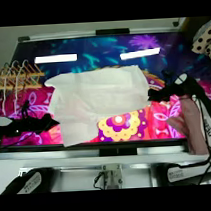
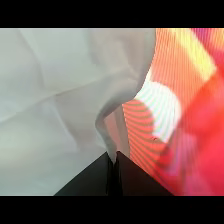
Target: Fold the shirts.
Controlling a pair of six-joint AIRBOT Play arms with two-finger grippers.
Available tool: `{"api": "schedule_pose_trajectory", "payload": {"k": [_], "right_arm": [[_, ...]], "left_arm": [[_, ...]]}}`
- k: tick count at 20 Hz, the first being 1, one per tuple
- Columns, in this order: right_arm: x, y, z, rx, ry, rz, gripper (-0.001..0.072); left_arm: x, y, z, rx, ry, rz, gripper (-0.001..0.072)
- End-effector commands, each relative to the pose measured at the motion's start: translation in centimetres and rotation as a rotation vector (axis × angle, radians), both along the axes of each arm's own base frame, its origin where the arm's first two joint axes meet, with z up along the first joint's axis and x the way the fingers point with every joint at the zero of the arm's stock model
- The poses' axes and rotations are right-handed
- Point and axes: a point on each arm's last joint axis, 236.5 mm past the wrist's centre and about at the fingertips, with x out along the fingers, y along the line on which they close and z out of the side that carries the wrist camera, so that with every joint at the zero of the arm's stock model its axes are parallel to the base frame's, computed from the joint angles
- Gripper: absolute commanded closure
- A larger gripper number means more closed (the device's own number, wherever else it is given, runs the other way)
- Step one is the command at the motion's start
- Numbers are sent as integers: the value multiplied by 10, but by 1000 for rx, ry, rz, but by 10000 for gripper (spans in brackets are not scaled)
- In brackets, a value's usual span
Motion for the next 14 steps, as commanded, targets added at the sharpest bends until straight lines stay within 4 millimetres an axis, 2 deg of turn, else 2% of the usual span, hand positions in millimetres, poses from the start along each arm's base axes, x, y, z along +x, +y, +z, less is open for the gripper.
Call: {"api": "schedule_pose_trajectory", "payload": {"k": [1, 4, 6, 7, 8, 9, 10, 12, 13, 14], "right_arm": [[16, -2, 16, -18, -90, -1, 661], [32, 4, 20, 38, -114, -113, 661], [37, 18, 13, 40, -119, -119, 633], [38, 26, 10, 40, -117, -105, 484], [36, 31, 9, 35, -115, -86, 180], [34, 31, 10, 19, -114, -65, 139], [28, 21, 12, -25, -102, -33, 139], [12, -18, 17, -130, -39, -14, 138], [3, -35, 20, -138, 9, -32, 137], [-6, -44, 21, -107, 49, -56, 135]], "left_arm": [[0, 4, 0, 4, 0, 8, 679], [0, 5, 0, 5, 0, 8, 680], [0, 5, 0, 8, 1, 8, 680], [0, 5, 0, 7, 1, 8, 679], [0, 5, 0, 7, 2, 7, 679], [0, 5, 0, 7, 2, 7, 680], [0, 5, 0, 7, 2, 7, 680], [0, 5, 0, 8, 1, 7, 679], [0, 5, 0, 8, 1, 8, 679], [0, 5, 0, 8, 1, 8, 679]]}}
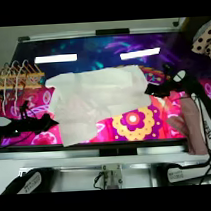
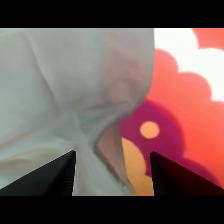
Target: Fold the shirts.
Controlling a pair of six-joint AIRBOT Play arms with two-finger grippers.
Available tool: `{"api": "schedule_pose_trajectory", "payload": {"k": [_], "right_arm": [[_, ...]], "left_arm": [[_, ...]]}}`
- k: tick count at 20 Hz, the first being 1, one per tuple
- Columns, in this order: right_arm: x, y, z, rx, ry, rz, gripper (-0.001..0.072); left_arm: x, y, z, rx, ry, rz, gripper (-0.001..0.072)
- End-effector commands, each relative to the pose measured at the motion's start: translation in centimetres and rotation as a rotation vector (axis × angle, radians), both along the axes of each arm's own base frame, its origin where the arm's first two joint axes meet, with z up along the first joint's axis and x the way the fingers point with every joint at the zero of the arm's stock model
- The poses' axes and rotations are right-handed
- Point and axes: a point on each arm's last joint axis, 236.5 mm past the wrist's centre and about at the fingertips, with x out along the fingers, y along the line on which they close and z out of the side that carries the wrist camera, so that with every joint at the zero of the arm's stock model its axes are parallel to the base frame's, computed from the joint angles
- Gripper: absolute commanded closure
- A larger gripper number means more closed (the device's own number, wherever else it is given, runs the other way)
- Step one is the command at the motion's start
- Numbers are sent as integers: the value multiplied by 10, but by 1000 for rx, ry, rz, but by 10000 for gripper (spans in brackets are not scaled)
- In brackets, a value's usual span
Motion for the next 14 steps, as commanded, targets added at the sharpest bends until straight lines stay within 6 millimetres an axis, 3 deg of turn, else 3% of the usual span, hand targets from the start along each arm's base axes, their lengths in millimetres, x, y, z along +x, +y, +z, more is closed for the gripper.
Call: {"api": "schedule_pose_trajectory", "payload": {"k": [1, 2, 6, 8, 11, 14], "right_arm": [[-33, -37, 4, 6, 137, -28, 104], [-38, -37, 3, 59, 152, -35, 51], [-54, -11, -17, 218, 180, -12, 53], [-51, 0, -28, 268, 175, -23, 54], [-35, 12, -28, 346, 135, -60, 56], [-39, 14, -32, 357, 155, -46, 68]], "left_arm": [[1, 1, 0, 2, -3, 2, 680], [1, 1, 0, 2, -3, 2, 679], [0, 0, 0, 1, -2, 2, 679], [1, 0, 0, 0, -2, 2, 679], [1, 0, 0, 0, -2, 2, 679], [1, 1, 0, 1, -3, 3, 679]]}}
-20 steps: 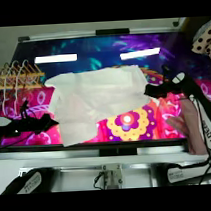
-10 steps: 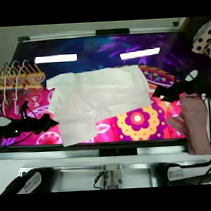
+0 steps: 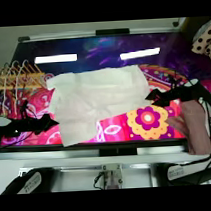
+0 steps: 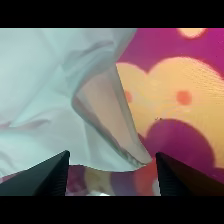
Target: Fold the shirts.
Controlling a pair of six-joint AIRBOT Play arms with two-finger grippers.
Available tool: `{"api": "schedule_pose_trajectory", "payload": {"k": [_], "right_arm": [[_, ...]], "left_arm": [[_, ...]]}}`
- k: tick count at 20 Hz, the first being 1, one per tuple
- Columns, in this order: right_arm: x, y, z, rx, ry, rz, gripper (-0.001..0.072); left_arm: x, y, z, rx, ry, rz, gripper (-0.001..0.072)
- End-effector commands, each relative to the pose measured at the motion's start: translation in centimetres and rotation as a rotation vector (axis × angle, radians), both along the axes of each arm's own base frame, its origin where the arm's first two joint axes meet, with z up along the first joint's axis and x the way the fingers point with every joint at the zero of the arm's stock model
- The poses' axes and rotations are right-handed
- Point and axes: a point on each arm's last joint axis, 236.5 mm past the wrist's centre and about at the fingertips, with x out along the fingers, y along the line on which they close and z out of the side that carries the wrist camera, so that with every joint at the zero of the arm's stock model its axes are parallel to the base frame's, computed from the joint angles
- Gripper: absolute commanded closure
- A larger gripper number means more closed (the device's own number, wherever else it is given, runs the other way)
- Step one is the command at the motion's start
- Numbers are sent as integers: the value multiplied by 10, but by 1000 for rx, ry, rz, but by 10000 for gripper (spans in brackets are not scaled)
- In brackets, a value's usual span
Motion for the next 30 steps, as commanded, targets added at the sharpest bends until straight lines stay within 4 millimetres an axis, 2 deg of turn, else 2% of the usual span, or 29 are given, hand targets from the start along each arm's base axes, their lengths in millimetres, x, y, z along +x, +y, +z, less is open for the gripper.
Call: {"api": "schedule_pose_trajectory", "payload": {"k": [1, 2, 4, 6, 9, 12, 13, 16, 18, 19, 20, 21, 22, 23, 24, 25, 26, 27, 28, 29, 30], "right_arm": [[-2, 6, -6, 34, 8, 7, 76], [-4, 8, -7, 44, 18, 10, 76], [-6, 9, -9, 49, 30, 13, 122], [-8, 14, -12, 44, 40, 32, 122], [-12, 26, -27, -50, 46, 99, 145], [-5, 25, -34, -101, 53, 56, 610], [-4, 27, -31, -87, 50, 50, 662], [3, 28, -12, -91, -16, 73, 664], [15, 27, 23, -110, -127, 116, 664], [23, 28, 52, -126, -212, 163, 663], [30, 28, 89, -149, -314, 209, 664], [39, 28, 131, -178, -424, 234, 664], [47, 26, 187, -224, -569, 248, 664], [51, 25, 252, -279, -734, 243, 664], [49, 23, 321, -338, -905, 217, 663], [38, 20, 395, -403, -1089, 169, 663], [13, 16, 474, -476, -1288, 104, 663], [-20, 14, 540, -532, -1460, 39, 664], [-62, 13, 598, -582, -1615, -27, 664], [-101, 13, 637, -610, -1725, -86, 663], [-139, 12, 664, -630, -1799, -141, 663]], "left_arm": [[1, 0, 0, 1, -2, 2, 679], [1, 1, 0, 1, -3, 3, 679], [1, 1, 0, 2, -3, 3, 679], [1, 1, 0, 1, -1, 5, 680], [1, 1, 0, 0, -1, 5, 679], [1, 1, 0, 1, -2, 6, 679], [2, 1, 0, 4, -5, 5, 679], [8, 3, 6, 11, -26, 6, 680], [24, 5, 33, 43, -130, -72, 681], [38, 8, 56, 65, -198, -96, 682], [57, 13, 92, 98, -300, -106, 682], [75, 18, 137, 139, -419, -102, 682], [92, 23, 199, 194, -578, -97, 682], [101, 27, 270, 253, -751, -78, 683], [97, 30, 356, 320, -960, -43, 682], [79, 29, 437, 379, -1158, -7, 681], [46, 23, 517, 433, -1363, 33, 681], [6, 16, 578, 470, -1531, 66, 681], [-39, 6, 627, 500, -1679, 90, 681], [-76, -4, 657, 520, -1782, 98, 682], [-109, -12, 677, 514, -1850, 116, 682]]}}
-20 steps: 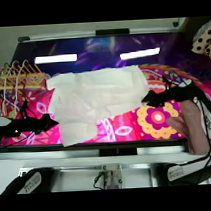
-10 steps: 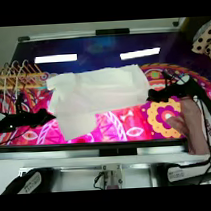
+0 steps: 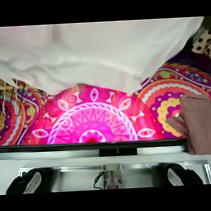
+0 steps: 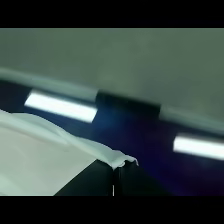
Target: Fold the shirts.
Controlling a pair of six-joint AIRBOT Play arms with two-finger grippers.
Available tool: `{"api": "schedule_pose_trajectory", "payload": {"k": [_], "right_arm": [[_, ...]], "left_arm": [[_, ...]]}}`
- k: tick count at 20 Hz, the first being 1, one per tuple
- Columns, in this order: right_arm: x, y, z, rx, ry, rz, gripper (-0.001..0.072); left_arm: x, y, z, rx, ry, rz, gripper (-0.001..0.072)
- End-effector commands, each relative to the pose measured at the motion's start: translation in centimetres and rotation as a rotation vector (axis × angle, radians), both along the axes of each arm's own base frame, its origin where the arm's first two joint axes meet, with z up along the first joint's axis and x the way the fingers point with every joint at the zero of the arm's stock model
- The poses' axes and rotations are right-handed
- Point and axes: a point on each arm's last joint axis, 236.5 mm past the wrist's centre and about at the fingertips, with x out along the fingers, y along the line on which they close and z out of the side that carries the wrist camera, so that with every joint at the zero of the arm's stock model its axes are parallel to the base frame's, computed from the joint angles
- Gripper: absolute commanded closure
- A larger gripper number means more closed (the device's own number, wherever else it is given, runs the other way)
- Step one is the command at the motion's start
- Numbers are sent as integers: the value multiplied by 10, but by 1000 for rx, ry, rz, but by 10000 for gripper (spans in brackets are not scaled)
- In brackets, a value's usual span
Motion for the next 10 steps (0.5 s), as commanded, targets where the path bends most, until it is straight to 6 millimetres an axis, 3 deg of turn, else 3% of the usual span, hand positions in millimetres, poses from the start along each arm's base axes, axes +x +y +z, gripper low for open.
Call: {"api": "schedule_pose_trajectory", "payload": {"k": [1, 3, 5, 8, 10], "right_arm": [[-146, -4, 144, 6, -446, -118, 663], [-194, -11, 156, 39, -492, -174, 663], [-217, -19, 153, 49, -488, -225, 663], [-216, -29, 137, 31, -419, -276, 663], [-199, -32, 121, 19, -345, -278, 663]], "left_arm": [[-147, -30, 122, 15, -405, 20, 682], [-178, -29, 124, 4, -433, 59, 682], [-190, -18, 116, 20, -417, 140, 683], [-182, -3, 94, 85, -329, 231, 682], [-166, 2, 80, 97, -261, 239, 681]]}}
